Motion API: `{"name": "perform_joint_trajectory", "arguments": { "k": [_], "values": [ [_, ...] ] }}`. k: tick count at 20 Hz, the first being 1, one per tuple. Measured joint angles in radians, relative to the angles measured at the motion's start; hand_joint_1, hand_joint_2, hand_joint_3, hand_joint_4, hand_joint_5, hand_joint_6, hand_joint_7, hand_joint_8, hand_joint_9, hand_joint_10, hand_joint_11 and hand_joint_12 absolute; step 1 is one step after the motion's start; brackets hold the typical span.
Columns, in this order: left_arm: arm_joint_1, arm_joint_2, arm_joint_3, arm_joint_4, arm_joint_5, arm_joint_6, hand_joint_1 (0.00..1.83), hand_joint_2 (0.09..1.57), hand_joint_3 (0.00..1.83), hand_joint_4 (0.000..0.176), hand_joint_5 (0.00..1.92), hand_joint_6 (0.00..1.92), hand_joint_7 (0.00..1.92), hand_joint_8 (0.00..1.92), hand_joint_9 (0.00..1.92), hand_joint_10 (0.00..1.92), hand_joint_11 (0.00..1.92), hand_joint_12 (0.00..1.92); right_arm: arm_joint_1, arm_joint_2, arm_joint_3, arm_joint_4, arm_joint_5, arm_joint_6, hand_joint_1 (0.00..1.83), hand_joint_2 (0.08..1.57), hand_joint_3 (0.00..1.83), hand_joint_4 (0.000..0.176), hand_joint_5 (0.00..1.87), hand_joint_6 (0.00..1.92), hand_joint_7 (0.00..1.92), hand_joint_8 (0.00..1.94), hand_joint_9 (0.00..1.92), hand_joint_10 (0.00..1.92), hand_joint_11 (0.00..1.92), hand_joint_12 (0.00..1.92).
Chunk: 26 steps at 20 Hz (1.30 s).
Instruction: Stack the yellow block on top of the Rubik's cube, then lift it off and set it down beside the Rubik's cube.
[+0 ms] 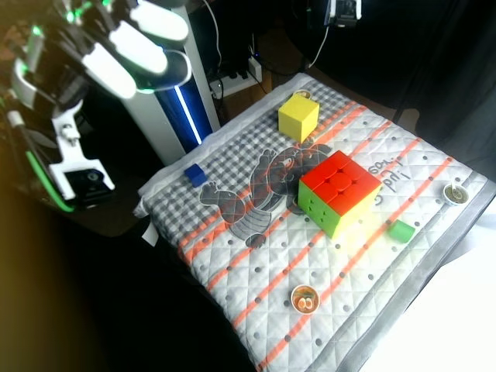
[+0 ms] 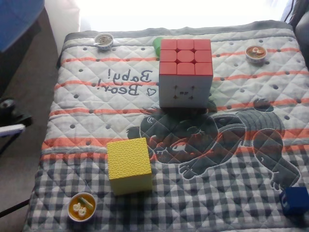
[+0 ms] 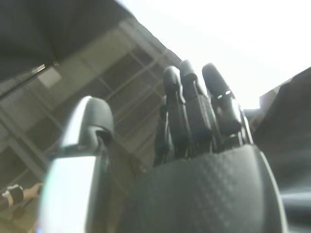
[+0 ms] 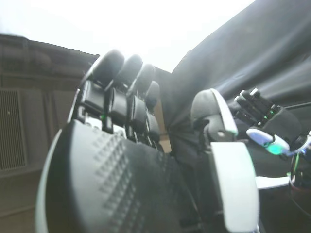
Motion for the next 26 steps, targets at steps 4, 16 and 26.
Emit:
{"name": "perform_joint_trajectory", "arguments": {
  "k": [4, 16, 26],
  "values": [
    [-0.038, 0.057, -0.008, -0.005, -0.145, 0.015, 0.83, 1.01, 0.00, 0.000, 0.76, 0.00, 0.57, 0.01, 0.39, 0.28, 0.03, 1.32, -0.064, 0.012, -0.003, 0.055, -0.070, 0.012, 0.63, 0.90, 0.43, 0.000, 0.89, 0.54, 0.77, 0.54, 0.34, 1.01, 0.03, 1.73],
    [-0.289, -0.069, 0.054, 0.170, -1.146, 0.118, 0.59, 0.73, 0.00, 0.000, 0.13, 0.01, 0.08, 0.01, 0.07, 0.03, 0.00, 1.01, -0.056, -0.006, 0.009, 0.041, -0.171, 0.019, 1.00, 1.22, 0.02, 0.000, 0.77, 1.31, 0.52, 0.80, 0.22, 1.31, 0.03, 1.92],
    [-0.290, -0.097, 0.074, 0.171, -1.398, 0.170, 0.62, 0.75, 0.00, 0.000, 0.21, 0.00, 0.18, 0.01, 0.14, 0.04, 0.00, 0.91, -0.056, -0.019, 0.029, 0.044, -0.187, 0.060, 1.00, 1.30, 0.00, 0.000, 0.64, 1.50, 0.37, 1.23, 0.35, 1.47, 0.28, 1.92]
  ]
}}
